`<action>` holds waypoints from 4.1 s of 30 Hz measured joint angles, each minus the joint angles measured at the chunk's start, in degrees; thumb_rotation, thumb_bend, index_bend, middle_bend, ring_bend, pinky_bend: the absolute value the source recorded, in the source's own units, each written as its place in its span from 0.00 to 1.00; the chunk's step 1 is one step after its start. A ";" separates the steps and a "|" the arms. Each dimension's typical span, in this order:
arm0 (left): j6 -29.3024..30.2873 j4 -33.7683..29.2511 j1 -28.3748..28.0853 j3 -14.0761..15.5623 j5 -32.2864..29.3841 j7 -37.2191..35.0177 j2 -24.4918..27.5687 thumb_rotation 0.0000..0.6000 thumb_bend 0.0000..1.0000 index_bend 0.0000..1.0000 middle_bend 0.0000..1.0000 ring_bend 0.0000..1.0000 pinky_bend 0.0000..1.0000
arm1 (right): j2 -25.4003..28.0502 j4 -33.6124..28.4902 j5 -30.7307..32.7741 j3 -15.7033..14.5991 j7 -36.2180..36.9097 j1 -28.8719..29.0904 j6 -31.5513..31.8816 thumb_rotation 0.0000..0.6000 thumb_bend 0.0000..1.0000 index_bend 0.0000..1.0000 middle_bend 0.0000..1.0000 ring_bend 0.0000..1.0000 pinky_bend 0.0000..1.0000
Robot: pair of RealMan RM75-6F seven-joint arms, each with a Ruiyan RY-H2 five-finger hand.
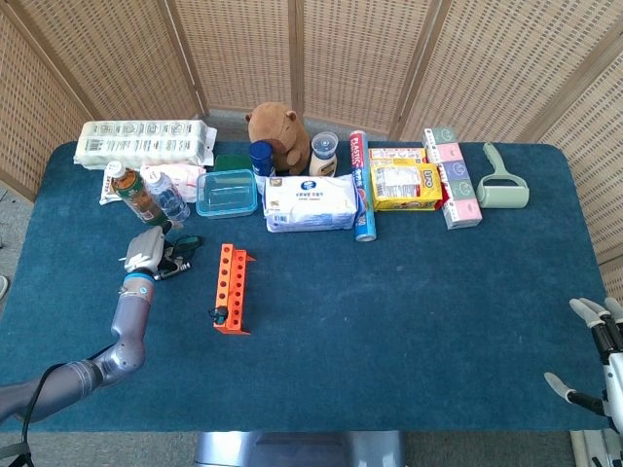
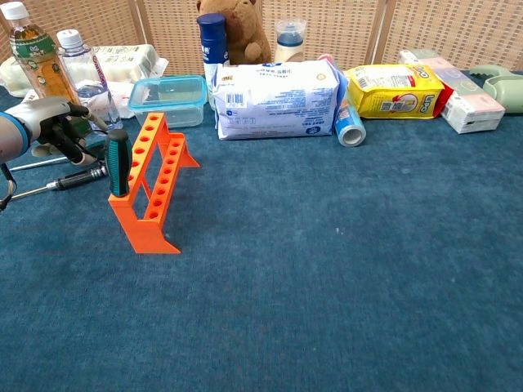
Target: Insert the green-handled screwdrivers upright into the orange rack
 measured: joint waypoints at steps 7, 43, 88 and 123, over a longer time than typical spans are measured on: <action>-0.04 0.47 -0.21 -0.16 -1.34 1.68 -0.35 1.00 0.36 0.25 0.90 0.87 0.91 | 0.03 0.00 -0.18 -0.09 0.05 -0.01 0.01 1.00 0.00 0.13 0.16 0.02 0.00; -1.39 5.70 -1.95 -1.96 -4.15 6.31 -3.72 1.00 0.41 0.31 0.90 0.87 0.91 | 0.10 0.03 -0.80 -0.35 0.01 -0.17 0.35 1.00 0.00 0.13 0.16 0.03 0.00; 3.07 -10.87 1.77 -4.26 -2.63 4.65 5.70 1.00 0.51 0.50 0.90 0.87 0.91 | 0.34 0.09 -1.64 -0.63 0.86 -0.29 0.62 1.00 0.00 0.13 0.16 0.03 0.00; 8.43 -47.54 15.65 -4.68 25.03 -25.34 29.34 1.00 0.51 0.52 0.90 0.87 0.91 | -0.10 -0.19 -1.87 -0.88 -0.46 -0.22 0.28 1.00 0.00 0.13 0.16 0.03 0.00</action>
